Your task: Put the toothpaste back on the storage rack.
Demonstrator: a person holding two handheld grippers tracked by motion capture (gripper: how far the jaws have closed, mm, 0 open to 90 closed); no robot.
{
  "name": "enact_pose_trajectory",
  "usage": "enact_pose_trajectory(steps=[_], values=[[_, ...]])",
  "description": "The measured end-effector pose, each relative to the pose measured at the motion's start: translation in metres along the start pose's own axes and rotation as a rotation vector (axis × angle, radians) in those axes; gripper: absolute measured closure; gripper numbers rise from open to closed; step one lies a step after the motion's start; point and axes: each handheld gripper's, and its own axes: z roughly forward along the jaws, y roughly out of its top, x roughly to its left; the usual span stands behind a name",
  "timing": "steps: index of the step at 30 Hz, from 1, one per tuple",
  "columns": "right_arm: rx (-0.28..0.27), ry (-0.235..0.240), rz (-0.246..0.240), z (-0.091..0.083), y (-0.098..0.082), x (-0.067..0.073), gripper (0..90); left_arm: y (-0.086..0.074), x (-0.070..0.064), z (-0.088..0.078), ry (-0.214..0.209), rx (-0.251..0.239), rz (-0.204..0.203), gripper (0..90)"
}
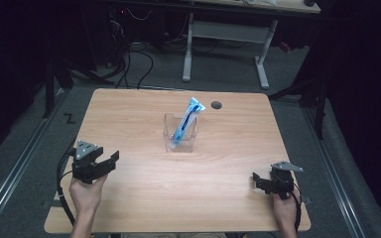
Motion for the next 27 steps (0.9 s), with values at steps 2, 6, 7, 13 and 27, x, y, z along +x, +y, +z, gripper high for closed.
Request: enact_pose_trajectory(steps=[2,6,7,13,27], values=[[0.0,0.0,0.0,0.0,0.0,0.0,17.9,-0.002,0.0,0.001,-0.002,0.001,-0.004,38.8],[0.0,0.0,0.0,0.0,0.0,0.0,17.9,-0.006,0.0,0.003,0.0,0.007,-0.003,38.3],[0.0,0.0,0.001,0.0,0.0,0.0,17.9,-0.008,-0.001,0.004,-0.002,0.01,-0.005,38.1],[0.0,0.0,0.0,0.0,0.0,0.0,17.9,-0.013,-0.002,0.009,-0.007,0.024,-0.005,37.3],[0.0,0.0,0.001,0.0,0.0,0.0,17.9,-0.026,-0.005,0.022,-0.021,0.064,-0.014,35.5]])
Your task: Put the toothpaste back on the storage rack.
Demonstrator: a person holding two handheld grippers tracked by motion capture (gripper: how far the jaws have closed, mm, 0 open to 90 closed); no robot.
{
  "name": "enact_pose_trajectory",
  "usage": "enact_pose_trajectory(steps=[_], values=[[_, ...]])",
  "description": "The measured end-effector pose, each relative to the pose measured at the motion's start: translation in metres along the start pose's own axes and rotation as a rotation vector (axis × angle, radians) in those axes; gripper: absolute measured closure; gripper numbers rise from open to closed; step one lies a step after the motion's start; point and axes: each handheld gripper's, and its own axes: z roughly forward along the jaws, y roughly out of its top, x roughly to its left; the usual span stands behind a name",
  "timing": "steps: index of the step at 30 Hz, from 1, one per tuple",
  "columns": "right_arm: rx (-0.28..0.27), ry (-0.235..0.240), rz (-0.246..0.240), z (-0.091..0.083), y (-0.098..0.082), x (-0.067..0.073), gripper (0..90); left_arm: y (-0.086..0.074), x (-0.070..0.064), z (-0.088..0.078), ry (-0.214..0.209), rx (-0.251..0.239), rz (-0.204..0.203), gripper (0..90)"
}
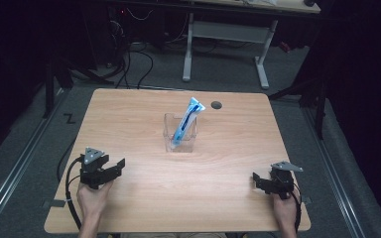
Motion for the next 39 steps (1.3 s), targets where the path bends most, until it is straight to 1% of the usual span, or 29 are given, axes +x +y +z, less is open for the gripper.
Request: enact_pose_trajectory(steps=[3,5,10,20,29,32,35,39], values=[[0.0,0.0,0.0,0.0,0.0,0.0,17.9,-0.002,0.0,0.004,0.012,0.012,0.011,35.3],[0.0,0.0,-0.001,0.0,0.0,0.0,17.9,-0.004,-0.001,0.006,0.017,0.024,0.011,35.1],[0.0,0.0,-0.001,0.0,0.0,0.0,17.9,-0.008,-0.002,0.011,0.03,0.035,0.023,35.1],[0.0,0.0,-0.001,0.0,0.0,0.0,17.9,-0.015,-0.009,0.025,0.036,0.069,0.05,35.1],[0.0,0.0,-0.001,0.0,0.0,0.0,17.9,-0.019,-0.015,0.036,0.061,0.086,0.071,35.3],[0.0,0.0,-0.001,0.0,0.0,0.0,17.9,-0.019,-0.016,0.039,0.062,0.09,0.076,35.3],[0.0,0.0,-0.001,0.0,0.0,0.0,17.9,-0.02,-0.019,0.043,0.07,0.104,0.098,35.5],[0.0,0.0,-0.001,0.0,0.0,0.0,17.9,-0.022,-0.02,0.047,0.073,0.108,0.102,35.5]])
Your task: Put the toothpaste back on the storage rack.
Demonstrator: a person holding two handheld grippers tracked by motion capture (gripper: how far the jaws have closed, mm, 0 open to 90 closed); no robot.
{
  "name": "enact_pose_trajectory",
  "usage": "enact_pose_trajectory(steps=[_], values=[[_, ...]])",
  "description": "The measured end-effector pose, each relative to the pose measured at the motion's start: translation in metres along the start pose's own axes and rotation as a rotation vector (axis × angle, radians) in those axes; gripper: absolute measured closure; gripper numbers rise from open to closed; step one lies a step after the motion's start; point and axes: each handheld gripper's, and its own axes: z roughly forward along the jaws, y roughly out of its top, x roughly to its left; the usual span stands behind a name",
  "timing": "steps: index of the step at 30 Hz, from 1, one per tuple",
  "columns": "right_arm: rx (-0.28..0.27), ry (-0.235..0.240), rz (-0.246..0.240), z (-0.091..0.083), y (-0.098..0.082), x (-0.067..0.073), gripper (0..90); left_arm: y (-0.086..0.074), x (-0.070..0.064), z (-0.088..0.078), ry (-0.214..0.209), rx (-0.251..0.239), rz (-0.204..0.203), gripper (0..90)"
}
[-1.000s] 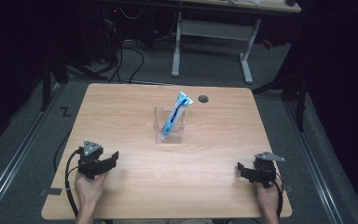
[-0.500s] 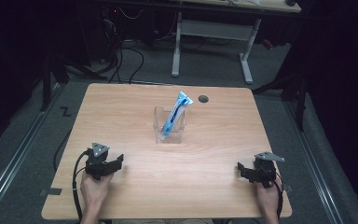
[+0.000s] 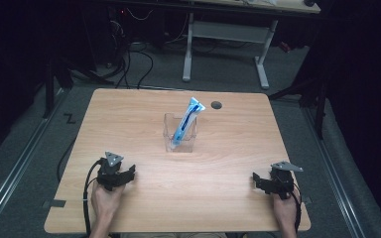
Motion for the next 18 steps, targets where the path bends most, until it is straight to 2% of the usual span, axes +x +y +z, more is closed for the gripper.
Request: enact_pose_trajectory(steps=[7,9,10,18], values=[[0.0,0.0,0.0,0.0,0.0,0.0,17.9,-0.004,-0.0027,0.0074,0.016,0.008,0.012,35.4],[0.0,0.0,0.0,0.0,0.0,0.0,17.9,-0.0061,-0.0019,0.008,0.01,-0.009,0.002,34.9],[0.0,0.001,0.001,0.0,0.0,0.0001,17.9,-0.0067,-0.0004,0.0087,0.008,-0.014,-0.016,34.3],[0.0,0.0,0.001,0.0,-0.0001,0.0001,17.9,-0.0065,-0.0006,0.009,0.009,-0.011,-0.018,33.0]])
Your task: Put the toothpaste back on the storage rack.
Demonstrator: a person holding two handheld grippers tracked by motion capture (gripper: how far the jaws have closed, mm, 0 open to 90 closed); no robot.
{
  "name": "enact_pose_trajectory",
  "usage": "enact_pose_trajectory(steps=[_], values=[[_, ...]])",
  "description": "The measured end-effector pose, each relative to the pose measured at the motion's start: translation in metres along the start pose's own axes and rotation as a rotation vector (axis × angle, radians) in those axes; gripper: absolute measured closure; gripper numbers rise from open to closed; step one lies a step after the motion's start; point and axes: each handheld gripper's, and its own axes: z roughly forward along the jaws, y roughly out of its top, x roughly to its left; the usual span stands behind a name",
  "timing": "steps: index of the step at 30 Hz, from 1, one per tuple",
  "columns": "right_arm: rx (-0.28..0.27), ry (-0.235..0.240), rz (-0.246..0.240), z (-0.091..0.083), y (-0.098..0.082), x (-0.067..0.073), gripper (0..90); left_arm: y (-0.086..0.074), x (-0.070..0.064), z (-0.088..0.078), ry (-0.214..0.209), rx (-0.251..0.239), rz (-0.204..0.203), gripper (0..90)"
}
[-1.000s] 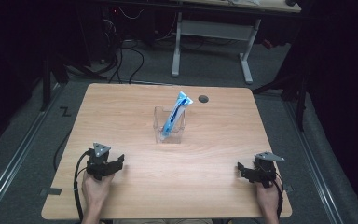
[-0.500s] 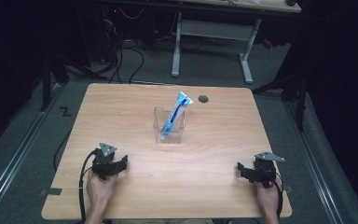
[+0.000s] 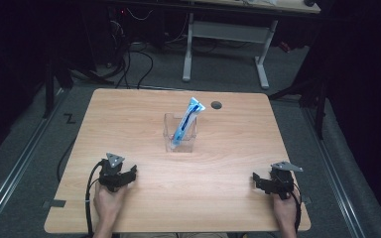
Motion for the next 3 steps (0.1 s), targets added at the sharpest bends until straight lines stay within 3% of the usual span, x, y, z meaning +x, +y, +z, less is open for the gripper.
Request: enact_pose_trajectory(steps=[3], values=[[0.0,0.001,-0.001,-0.0001,0.0,0.0,17.9,0.0,-0.0001,0.0001,0.0,0.0,0.0,32.8]])
